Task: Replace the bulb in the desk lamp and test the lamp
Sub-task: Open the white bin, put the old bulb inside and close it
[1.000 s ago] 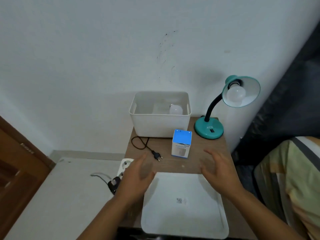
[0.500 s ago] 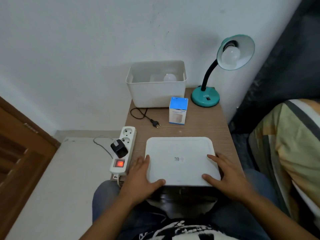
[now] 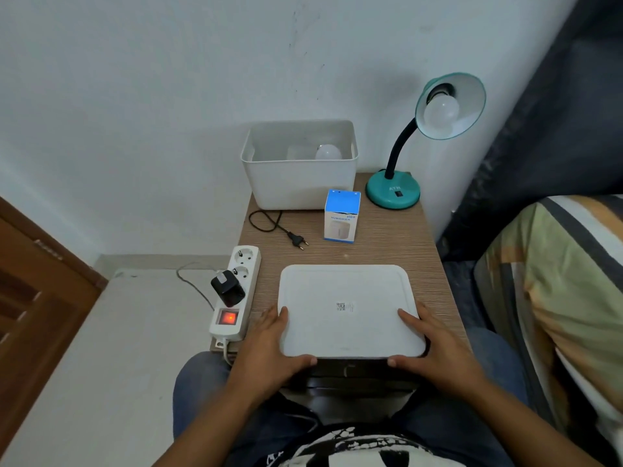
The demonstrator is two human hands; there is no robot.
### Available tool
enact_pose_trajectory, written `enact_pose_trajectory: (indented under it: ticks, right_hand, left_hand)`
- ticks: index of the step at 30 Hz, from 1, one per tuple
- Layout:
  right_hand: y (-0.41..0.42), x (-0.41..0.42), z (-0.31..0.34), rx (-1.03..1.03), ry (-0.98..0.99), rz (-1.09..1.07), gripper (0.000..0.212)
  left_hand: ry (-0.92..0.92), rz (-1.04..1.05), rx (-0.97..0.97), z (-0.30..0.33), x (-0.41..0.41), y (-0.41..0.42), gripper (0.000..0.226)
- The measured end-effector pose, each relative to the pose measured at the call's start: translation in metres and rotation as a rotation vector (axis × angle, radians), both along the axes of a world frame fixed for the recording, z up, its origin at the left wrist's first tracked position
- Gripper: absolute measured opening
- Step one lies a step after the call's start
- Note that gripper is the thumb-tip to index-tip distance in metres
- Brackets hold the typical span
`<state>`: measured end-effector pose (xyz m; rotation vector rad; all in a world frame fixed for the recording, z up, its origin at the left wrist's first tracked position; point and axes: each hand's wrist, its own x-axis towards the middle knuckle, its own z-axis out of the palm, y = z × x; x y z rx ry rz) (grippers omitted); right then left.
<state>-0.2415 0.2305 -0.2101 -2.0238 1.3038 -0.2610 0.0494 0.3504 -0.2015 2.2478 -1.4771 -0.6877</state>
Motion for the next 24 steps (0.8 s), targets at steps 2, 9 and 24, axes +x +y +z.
enact_pose_trajectory:
  ticks: [2,9,24]
  right_hand:
    - [-0.001,-0.002,0.006,0.015,-0.033,-0.023,0.105]
    - [-0.021,0.006,0.051,-0.096,-0.052,-0.016,0.102]
    - [-0.145,0.099,0.131,-0.171,-0.201,0.010,0.095]
  left_hand:
    - [0.016,0.014,-0.039,0.007,-0.002,0.000,0.112]
    - [-0.002,0.042,-0.143,0.049,0.006,-0.016,0.112]
    - [0.060,0.091,-0.316,0.140,0.089,-0.128,0.106]
